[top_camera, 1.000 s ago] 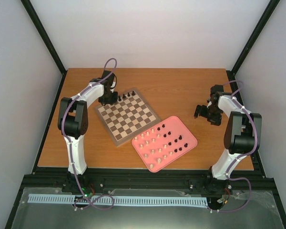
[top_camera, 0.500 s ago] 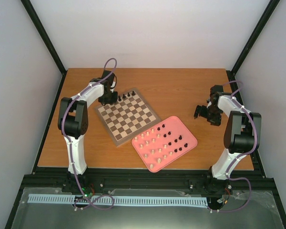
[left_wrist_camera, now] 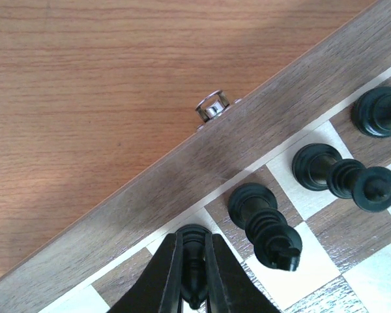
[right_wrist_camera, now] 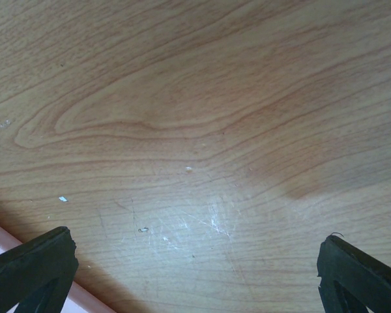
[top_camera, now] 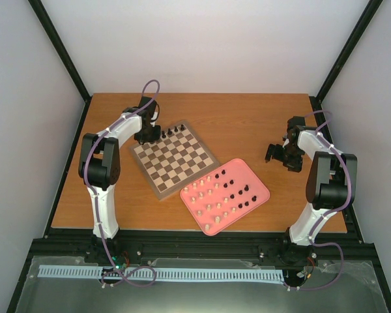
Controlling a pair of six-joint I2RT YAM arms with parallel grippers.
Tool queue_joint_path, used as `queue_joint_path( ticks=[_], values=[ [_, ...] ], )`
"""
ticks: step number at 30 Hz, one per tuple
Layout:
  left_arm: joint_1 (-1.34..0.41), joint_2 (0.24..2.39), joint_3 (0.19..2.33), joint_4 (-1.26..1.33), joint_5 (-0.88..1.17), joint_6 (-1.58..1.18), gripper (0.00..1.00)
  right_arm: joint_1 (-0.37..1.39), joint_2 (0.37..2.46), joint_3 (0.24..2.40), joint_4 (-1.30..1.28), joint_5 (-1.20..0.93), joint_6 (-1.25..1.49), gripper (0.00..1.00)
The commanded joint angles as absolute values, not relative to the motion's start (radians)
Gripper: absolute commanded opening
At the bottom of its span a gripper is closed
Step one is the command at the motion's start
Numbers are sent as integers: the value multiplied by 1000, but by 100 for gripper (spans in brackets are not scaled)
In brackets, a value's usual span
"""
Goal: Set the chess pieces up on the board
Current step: Place the chess piece on the chessboard.
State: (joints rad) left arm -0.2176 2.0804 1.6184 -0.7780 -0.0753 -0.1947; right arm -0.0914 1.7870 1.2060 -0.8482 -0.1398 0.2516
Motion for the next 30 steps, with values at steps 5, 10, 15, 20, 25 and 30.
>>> queue_joint_path(
  ticks=[5, 10, 15, 20, 25, 30],
  values=[
    [-206, 2054, 1605, -788, -72, -192, 10, -98, 1790, 1213, -847, -138, 246, 100],
    [-205, 2044, 1595, -791, -66, -192, 18, -98, 1790, 1212, -846, -138, 247, 100],
    [-206, 2034, 1584, -789, -65, -190, 28, -97, 1791, 1212, -845, -140, 247, 100],
    [-206, 2020, 1580, -793, -73, -188, 37, -98, 1792, 1212, -844, -148, 247, 100],
    [-205, 1968, 1574, -825, -74, -187, 53, -98, 1789, 1212, -845, -148, 244, 100],
    [-210, 1831, 1549, -879, -63, -197, 74, -97, 1785, 1208, -846, -143, 244, 100]
  ],
)
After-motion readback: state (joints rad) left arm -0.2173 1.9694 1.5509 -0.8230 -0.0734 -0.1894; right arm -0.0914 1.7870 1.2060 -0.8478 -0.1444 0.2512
